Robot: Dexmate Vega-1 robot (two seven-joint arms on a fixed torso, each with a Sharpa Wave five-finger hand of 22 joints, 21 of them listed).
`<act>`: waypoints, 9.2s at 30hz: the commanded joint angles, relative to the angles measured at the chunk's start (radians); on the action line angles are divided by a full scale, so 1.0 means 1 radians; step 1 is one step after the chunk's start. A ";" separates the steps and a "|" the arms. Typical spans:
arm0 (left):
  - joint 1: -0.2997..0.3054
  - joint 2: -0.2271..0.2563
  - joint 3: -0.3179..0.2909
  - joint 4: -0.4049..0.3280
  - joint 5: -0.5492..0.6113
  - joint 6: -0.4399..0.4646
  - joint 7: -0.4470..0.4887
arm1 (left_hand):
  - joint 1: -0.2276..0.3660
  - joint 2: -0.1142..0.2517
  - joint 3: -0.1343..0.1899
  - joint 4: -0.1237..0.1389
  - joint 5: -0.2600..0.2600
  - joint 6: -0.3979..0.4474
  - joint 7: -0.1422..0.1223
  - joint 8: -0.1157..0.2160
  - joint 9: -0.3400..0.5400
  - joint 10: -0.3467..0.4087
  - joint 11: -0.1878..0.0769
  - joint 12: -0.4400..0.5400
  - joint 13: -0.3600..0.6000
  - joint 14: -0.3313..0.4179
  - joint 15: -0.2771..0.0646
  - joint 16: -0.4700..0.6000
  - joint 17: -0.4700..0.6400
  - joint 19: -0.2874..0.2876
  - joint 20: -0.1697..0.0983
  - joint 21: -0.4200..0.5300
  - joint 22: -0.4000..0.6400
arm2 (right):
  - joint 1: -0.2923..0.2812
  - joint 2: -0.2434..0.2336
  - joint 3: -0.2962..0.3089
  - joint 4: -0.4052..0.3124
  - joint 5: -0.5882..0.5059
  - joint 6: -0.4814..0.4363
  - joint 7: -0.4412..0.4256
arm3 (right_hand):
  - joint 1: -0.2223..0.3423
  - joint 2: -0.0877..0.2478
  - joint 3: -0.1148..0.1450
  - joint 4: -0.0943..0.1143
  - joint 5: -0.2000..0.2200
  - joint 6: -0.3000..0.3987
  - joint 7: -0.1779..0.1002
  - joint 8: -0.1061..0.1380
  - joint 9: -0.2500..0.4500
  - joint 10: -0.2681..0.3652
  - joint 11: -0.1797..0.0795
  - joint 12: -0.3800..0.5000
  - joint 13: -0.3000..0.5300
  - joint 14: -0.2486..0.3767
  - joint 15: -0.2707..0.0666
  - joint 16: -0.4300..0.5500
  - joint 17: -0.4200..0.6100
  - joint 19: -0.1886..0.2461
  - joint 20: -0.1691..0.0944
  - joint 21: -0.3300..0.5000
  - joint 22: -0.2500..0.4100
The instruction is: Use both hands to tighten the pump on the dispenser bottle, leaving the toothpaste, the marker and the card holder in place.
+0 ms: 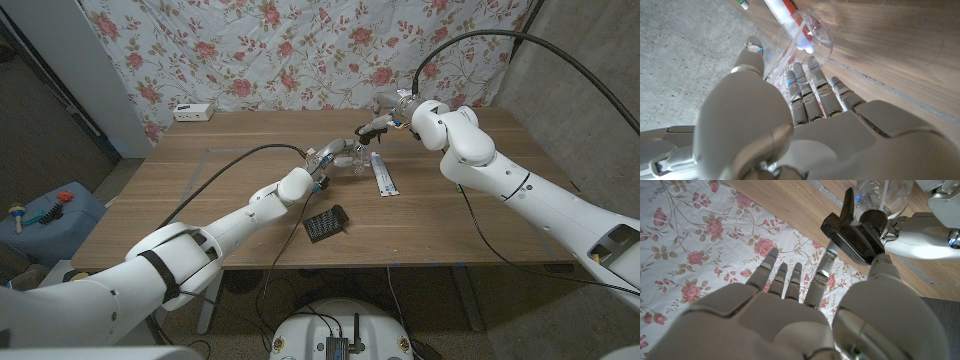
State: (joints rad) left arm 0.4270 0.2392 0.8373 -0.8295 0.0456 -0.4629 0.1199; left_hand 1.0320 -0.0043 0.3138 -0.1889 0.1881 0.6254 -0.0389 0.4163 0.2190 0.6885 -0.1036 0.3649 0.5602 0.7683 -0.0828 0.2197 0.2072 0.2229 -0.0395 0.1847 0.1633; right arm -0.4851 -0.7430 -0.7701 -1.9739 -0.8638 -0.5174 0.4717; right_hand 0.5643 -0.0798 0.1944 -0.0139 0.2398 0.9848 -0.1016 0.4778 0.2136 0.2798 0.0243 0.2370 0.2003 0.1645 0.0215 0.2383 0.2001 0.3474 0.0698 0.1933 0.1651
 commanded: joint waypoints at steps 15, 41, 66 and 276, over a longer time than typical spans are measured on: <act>0.024 0.018 -0.003 -0.049 0.002 0.015 0.017 | -0.058 0.113 0.046 0.036 0.006 0.158 -0.031 0.002 0.000 0.053 -0.042 0.004 0.004 0.010 -0.089 0.002 0.003 0.001 -0.070 0.000 0.002 | -0.032 0.022 -0.005 -0.013 -0.068 -0.051 -0.019 | 0.013 0.029 0.021 -0.016 0.001 0.133 0.001 0.046 -0.009 0.074 -0.008 0.010 -0.002 0.056 -0.022 0.012 -0.001 0.033 -0.007 0.007 0.005; 0.058 0.041 -0.013 -0.125 0.014 0.043 0.024 | -0.056 0.114 0.048 0.035 0.007 0.161 -0.030 0.003 0.000 0.054 -0.043 0.001 0.006 0.010 -0.088 0.000 0.001 0.003 -0.069 0.000 0.002 | -0.077 0.049 -0.005 -0.041 -0.140 -0.120 -0.039 | 0.044 0.071 0.054 -0.045 0.003 0.314 0.006 0.086 -0.026 0.193 -0.023 0.018 -0.004 0.146 -0.058 0.018 -0.003 0.082 -0.019 0.008 0.005; 0.093 0.065 -0.026 -0.189 0.017 0.071 0.027 | -0.052 0.116 0.050 0.033 0.008 0.159 -0.031 0.002 0.000 0.055 -0.040 -0.002 0.007 0.010 -0.088 0.001 0.002 0.003 -0.066 0.000 0.002 | -0.110 0.078 0.004 -0.066 -0.167 -0.166 -0.051 | 0.036 0.121 0.070 -0.045 -0.009 0.420 0.015 0.109 -0.034 0.280 -0.041 0.020 -0.008 0.213 -0.078 0.029 0.001 0.102 -0.012 0.003 0.004; 0.047 0.025 -0.002 -0.115 0.024 0.029 0.000 | -0.057 0.116 0.051 0.035 0.008 0.174 -0.035 0.005 0.001 0.075 -0.042 -0.017 0.021 0.018 -0.087 -0.004 -0.001 0.000 -0.064 -0.001 0.002 | -0.044 -0.186 0.199 0.061 0.355 0.539 0.013 | 0.307 -0.016 -0.004 -0.044 0.220 -0.261 -0.118 -0.204 0.007 -0.247 -0.112 -0.017 -0.002 -0.196 0.017 -0.023 0.008 -0.064 -0.013 0.000 0.004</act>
State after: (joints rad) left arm 0.4798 0.2691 0.8323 -0.9560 0.0705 -0.4273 0.1201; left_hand 1.0320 -0.0043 0.3195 -0.1946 0.1910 0.6287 -0.0355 0.4164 0.2190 0.7045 -0.0945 0.3399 0.5764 0.7769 -0.0856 0.2082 0.2024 0.2229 -0.0395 0.1847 0.1633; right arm -0.5346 -0.9324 -0.5636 -1.9086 -0.5338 0.0563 0.4690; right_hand 0.8815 -0.0980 0.1926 -0.0617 0.4519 0.7096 -0.2166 0.2631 0.2165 0.0238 -0.0874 0.2120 0.1956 -0.0391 0.0358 0.2075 0.2024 0.2743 0.0575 0.1896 0.1678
